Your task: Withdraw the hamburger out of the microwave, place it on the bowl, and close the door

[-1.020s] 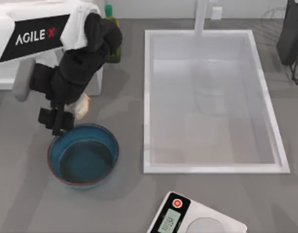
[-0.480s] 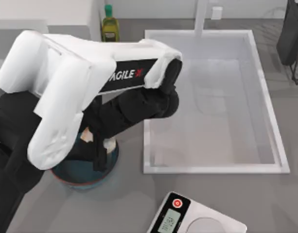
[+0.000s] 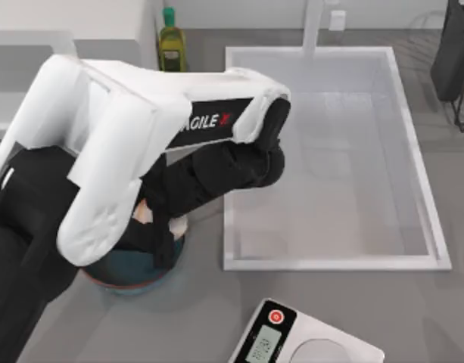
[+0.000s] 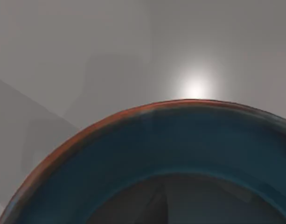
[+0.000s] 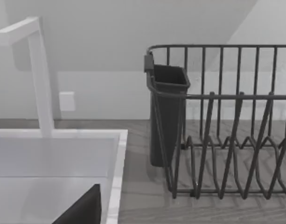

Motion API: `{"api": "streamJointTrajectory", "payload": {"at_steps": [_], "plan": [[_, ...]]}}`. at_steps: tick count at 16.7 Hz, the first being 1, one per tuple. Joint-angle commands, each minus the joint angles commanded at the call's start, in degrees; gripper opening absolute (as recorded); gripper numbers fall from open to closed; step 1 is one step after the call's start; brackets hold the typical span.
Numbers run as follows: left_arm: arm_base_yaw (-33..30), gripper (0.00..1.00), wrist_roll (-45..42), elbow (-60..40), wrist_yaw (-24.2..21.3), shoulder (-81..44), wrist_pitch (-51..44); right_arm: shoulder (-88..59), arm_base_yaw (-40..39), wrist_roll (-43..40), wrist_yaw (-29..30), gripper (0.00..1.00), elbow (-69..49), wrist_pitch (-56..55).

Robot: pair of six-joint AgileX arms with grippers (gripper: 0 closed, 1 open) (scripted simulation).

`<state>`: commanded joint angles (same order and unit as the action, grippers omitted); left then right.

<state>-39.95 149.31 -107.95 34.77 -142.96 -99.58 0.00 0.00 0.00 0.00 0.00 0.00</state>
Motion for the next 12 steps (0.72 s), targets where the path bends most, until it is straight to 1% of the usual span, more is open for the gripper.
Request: {"api": "streamJointTrajectory", "payload": {"at_steps": [8, 12], "plan": [[1.89, 0.00, -1.78, 11.05, 2.03, 2.99, 7.19, 0.00, 0.00, 0.00, 0.00, 1.00, 0.00, 0.00], [2.12, 0.00, -2.06, 12.54, 2.08, 2.73, 8.27, 0.00, 0.00, 0.00, 0.00, 1.00, 0.00, 0.00]]}}
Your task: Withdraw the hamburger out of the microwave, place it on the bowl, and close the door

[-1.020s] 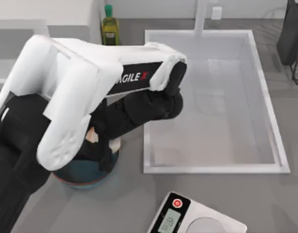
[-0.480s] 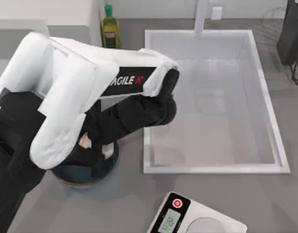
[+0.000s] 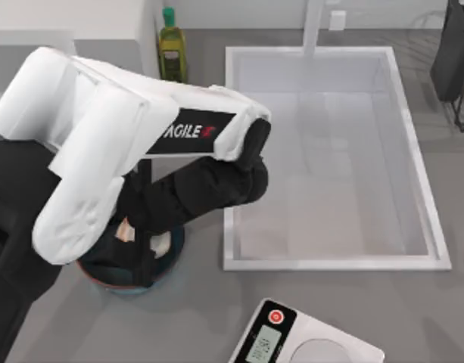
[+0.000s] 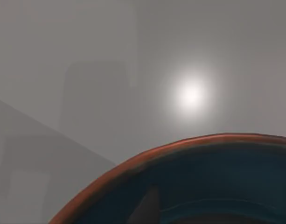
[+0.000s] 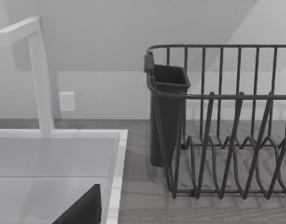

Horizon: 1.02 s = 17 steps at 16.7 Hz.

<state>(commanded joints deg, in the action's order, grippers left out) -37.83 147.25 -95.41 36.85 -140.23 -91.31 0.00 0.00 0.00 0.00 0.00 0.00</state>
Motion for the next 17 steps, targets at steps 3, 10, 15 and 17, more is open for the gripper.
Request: {"api": "streamJointTrajectory", "payload": {"at_steps": [3, 10, 15, 17], "plan": [[0.00, 0.08, 0.00, 0.00, 0.00, 0.00, 0.00, 0.00, 0.00, 0.00, 0.00, 1.00, 0.00, 0.00], [0.00, 0.60, 0.00, 0.00, 0.00, 0.00, 0.00, 0.00, 0.00, 0.00, 0.00, 1.00, 0.00, 0.00], [0.00, 0.98, 0.00, 0.00, 0.00, 0.00, 0.00, 0.00, 0.00, 0.00, 0.00, 1.00, 0.00, 0.00], [0.00, 1.00, 0.00, 0.00, 0.00, 0.00, 0.00, 0.00, 0.00, 0.00, 0.00, 1.00, 0.00, 0.00]]}}
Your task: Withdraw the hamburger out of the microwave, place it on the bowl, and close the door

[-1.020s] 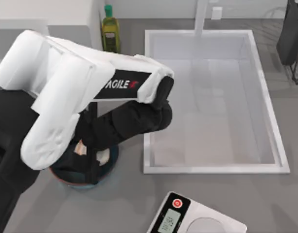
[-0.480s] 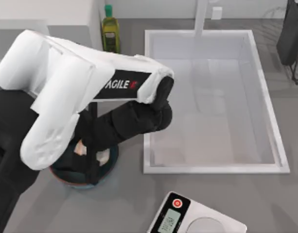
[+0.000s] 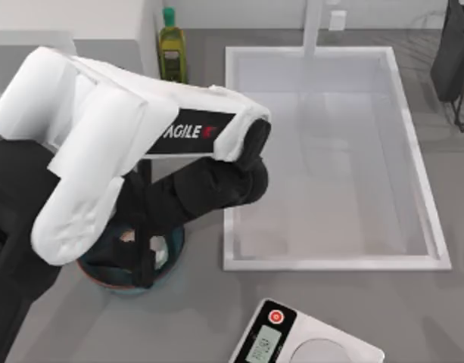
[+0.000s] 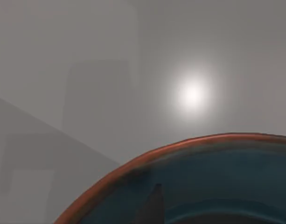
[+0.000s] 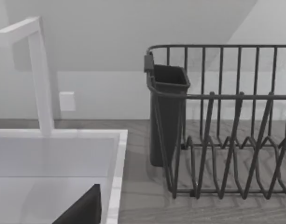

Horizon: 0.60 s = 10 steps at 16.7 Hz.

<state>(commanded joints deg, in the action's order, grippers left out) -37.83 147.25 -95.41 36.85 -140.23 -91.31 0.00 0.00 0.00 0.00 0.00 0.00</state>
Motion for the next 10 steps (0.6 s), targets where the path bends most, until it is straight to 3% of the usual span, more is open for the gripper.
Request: {"api": "streamJointTrajectory", "payload": {"at_steps": [10], "plan": [[-0.47, 1.00, -1.93, 0.54, -0.73, 3.21, 1.65, 0.00, 0.00, 0.00, 0.00, 1.00, 0.00, 0.00]]}}
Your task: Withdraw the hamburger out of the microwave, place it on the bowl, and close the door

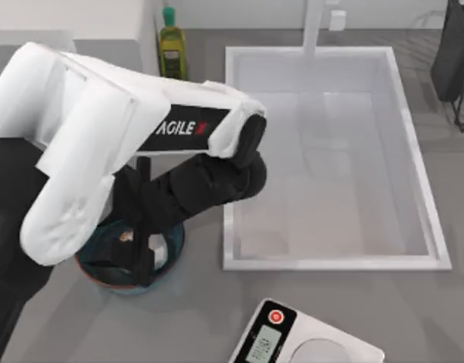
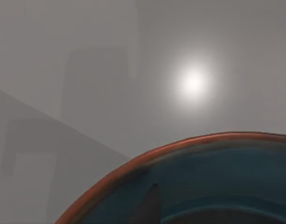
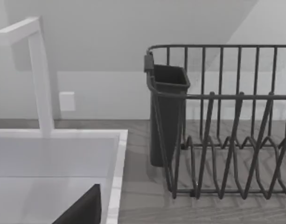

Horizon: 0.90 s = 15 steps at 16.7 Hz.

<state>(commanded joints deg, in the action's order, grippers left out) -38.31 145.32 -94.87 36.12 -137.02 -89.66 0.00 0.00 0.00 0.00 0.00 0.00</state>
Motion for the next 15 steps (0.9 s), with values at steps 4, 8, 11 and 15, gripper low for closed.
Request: {"api": "streamJointTrajectory", "payload": {"at_steps": [4, 8, 11, 15], "plan": [[5.48, 1.00, -10.69, 9.90, -2.71, 10.18, 9.96, 0.00, 0.00, 0.00, 0.00, 1.00, 0.00, 0.00], [13.42, 1.00, -30.76, 26.45, -7.41, 29.51, 27.06, 0.00, 0.00, 0.00, 0.00, 1.00, 0.00, 0.00], [19.78, 1.00, -51.91, 40.51, -12.01, 49.67, 41.44, 0.00, 0.00, 0.00, 0.00, 1.00, 0.00, 0.00], [27.56, 1.00, -84.47, 59.24, -19.02, 79.25, 59.56, 0.00, 0.00, 0.00, 0.00, 1.00, 0.00, 0.00]]}}
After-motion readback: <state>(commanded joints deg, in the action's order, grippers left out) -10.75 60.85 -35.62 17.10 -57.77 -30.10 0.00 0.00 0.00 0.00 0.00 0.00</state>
